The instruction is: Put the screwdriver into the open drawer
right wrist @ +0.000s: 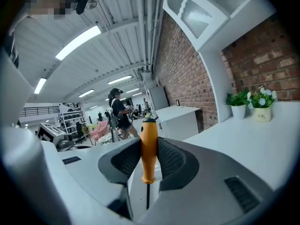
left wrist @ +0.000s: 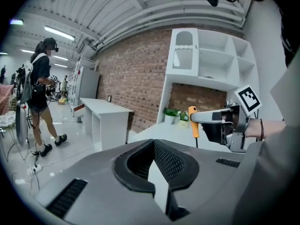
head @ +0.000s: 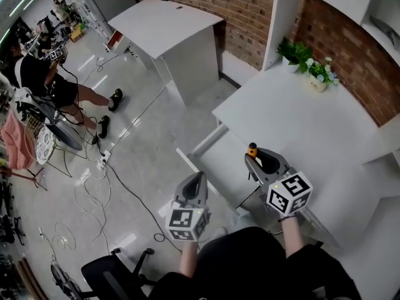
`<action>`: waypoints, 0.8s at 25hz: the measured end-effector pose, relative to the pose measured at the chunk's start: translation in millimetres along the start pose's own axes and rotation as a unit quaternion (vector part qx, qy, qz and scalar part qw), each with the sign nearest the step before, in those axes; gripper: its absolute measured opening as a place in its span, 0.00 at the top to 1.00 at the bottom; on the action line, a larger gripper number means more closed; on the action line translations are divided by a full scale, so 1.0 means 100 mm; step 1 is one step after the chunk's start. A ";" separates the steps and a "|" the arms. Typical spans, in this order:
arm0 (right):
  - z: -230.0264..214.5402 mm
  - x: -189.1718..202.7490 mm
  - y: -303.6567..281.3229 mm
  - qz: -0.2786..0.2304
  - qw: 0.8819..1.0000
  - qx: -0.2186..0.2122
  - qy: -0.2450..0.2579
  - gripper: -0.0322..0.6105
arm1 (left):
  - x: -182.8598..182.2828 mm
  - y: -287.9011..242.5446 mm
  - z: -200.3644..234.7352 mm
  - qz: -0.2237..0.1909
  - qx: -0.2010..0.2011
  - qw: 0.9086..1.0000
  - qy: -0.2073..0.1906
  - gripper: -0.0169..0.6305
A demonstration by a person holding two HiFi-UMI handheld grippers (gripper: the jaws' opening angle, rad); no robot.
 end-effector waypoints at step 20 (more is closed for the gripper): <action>-0.23 0.46 -1.08 0.134 0.987 -0.083 0.018 0.78 | 0.38 -0.42 0.33 0.067 -0.073 0.992 0.077 0.96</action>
Point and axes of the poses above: the fingertips, and each gripper's own axes: y backward along the fingers, z to its left, x out of its underside, the point moved 6 cm from there along y, backward along the fingers, and after that the axes turned 8 degrees about z, right-handed, at the moved point
